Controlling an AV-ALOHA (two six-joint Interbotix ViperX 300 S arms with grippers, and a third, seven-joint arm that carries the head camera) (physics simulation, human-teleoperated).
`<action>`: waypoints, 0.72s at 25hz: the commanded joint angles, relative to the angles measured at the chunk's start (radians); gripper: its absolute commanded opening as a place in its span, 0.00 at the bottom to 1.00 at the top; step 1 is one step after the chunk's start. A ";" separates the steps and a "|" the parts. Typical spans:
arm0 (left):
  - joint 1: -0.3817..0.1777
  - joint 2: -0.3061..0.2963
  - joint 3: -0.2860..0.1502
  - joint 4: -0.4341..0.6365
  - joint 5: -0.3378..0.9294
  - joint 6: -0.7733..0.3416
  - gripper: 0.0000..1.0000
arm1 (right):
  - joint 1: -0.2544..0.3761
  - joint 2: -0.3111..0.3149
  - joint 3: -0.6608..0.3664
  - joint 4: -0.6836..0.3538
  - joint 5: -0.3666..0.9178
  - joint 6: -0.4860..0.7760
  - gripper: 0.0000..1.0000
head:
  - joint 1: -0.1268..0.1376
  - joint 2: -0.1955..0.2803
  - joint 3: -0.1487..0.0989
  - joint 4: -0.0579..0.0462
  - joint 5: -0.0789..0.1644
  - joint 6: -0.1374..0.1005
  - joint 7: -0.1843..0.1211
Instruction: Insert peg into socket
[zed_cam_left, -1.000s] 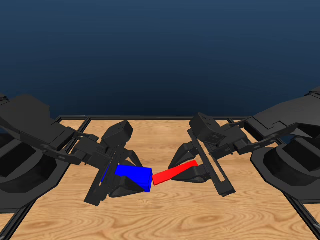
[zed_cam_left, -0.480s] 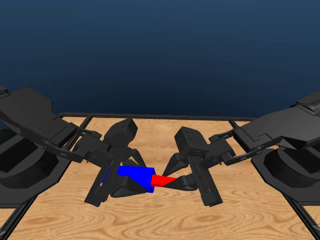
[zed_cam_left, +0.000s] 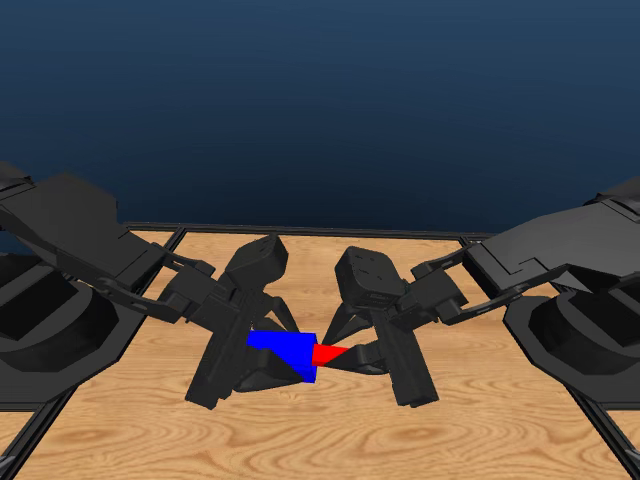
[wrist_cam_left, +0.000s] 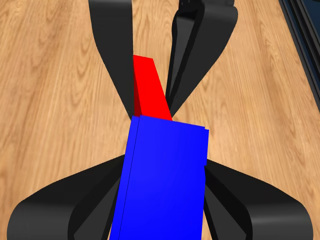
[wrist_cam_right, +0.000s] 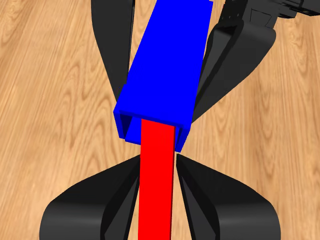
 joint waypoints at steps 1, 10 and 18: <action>-0.001 0.021 -0.037 0.017 0.005 -0.027 0.00 | 0.007 0.055 -0.174 -0.027 0.065 -0.002 0.00 | -0.004 -0.012 -0.008 0.000 -0.011 0.002 -0.001; -0.009 0.020 -0.025 0.033 0.014 -0.071 0.00 | 0.019 0.090 -0.272 -0.044 0.218 0.067 1.00 | 0.013 -0.012 -0.011 0.001 -0.020 -0.009 -0.009; -0.015 0.012 -0.017 0.021 -0.028 -0.074 0.00 | 0.002 -0.046 -0.082 -0.054 0.224 0.205 1.00 | 0.032 -0.028 -0.007 0.005 -0.023 -0.016 -0.016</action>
